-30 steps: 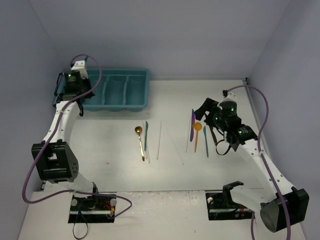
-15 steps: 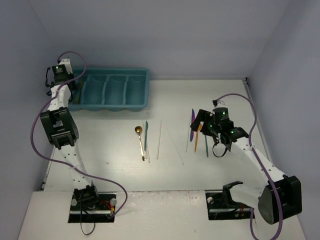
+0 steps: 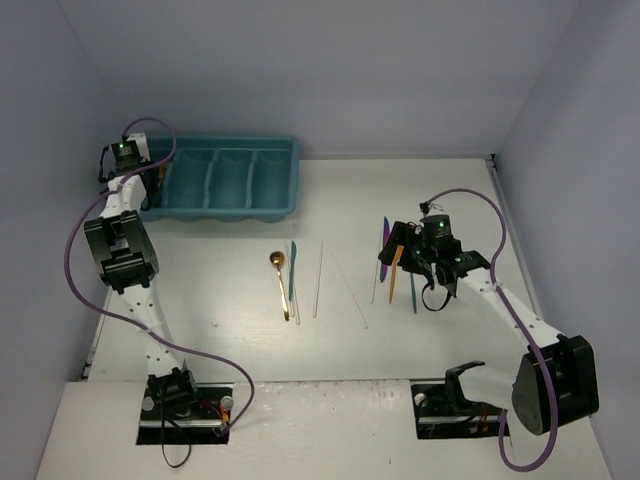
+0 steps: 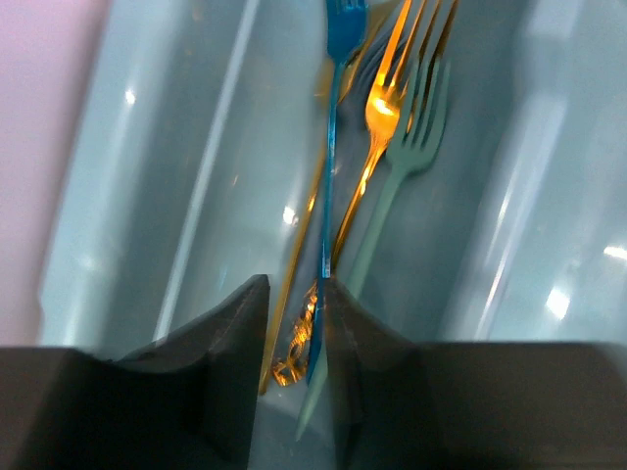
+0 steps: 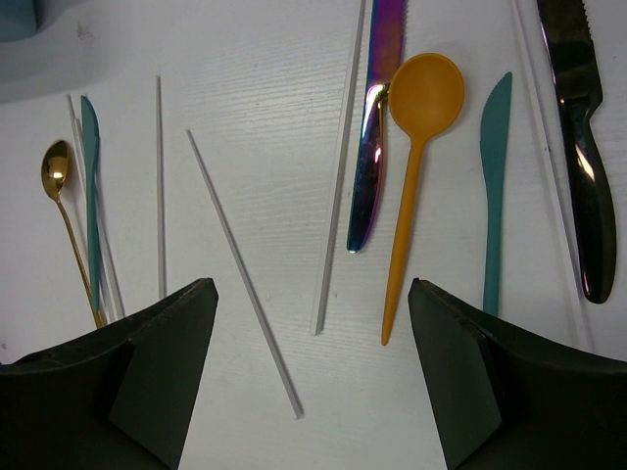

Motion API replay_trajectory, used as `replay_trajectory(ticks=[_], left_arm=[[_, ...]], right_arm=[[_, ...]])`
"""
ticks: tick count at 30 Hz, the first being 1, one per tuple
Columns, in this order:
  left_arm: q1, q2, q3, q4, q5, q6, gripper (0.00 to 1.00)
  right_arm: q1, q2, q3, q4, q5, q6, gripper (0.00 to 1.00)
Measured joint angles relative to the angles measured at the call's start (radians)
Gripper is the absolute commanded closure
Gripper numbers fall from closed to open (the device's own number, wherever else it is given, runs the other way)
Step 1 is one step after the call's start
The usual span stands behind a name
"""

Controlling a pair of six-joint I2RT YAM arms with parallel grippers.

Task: Sort the eating utensils into containers

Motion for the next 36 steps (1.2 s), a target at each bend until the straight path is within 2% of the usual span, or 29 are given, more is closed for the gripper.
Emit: replay_trajectory(ticks=[6,10,13,16,20,24,27,31,36], left_arm=[[0.000,-0.066,-0.072,-0.001,-0.009,0.011,0.66],[-0.001,-0.170,-0.126,0.000,-0.009,-0.008,0.53],[-0.013,-0.310,-0.205,-0.002,-0.020,-0.065,0.41],[-0.060,-0.492,-0.312,-0.015,-0.068,-0.143,0.37],[-0.229,-0.740,-0.467,-0.030,-0.141,-0.278,0.35],[-0.495,-0.969,-0.670,-0.057,-0.195,-0.377,0.35],[-0.679,-1.053,-0.772,-0.084,-0.242,-0.449,0.35],[-0.821,-1.042,-0.862,-0.127,-0.312,-0.548,0.36],[-0.875,-0.902,-0.905,-0.155,-0.329,-0.648,0.41]], right_arm=[[0.000,-0.036,-0.010,0.000,-0.005,0.001,0.24],[0.000,-0.097,-0.022,-0.001,-0.008,0.001,0.24],[0.000,-0.131,-0.022,0.000,-0.008,0.000,0.24],[0.000,-0.150,-0.022,0.000,-0.007,0.000,0.24],[0.000,-0.159,-0.022,-0.001,-0.007,-0.005,0.24],[0.000,-0.172,-0.022,-0.002,-0.007,-0.009,0.24],[0.000,-0.188,-0.022,-0.002,-0.007,-0.011,0.24],[0.000,-0.220,-0.031,-0.002,-0.007,-0.011,0.24],[0.000,-0.258,-0.061,-0.008,-0.007,-0.009,0.24]])
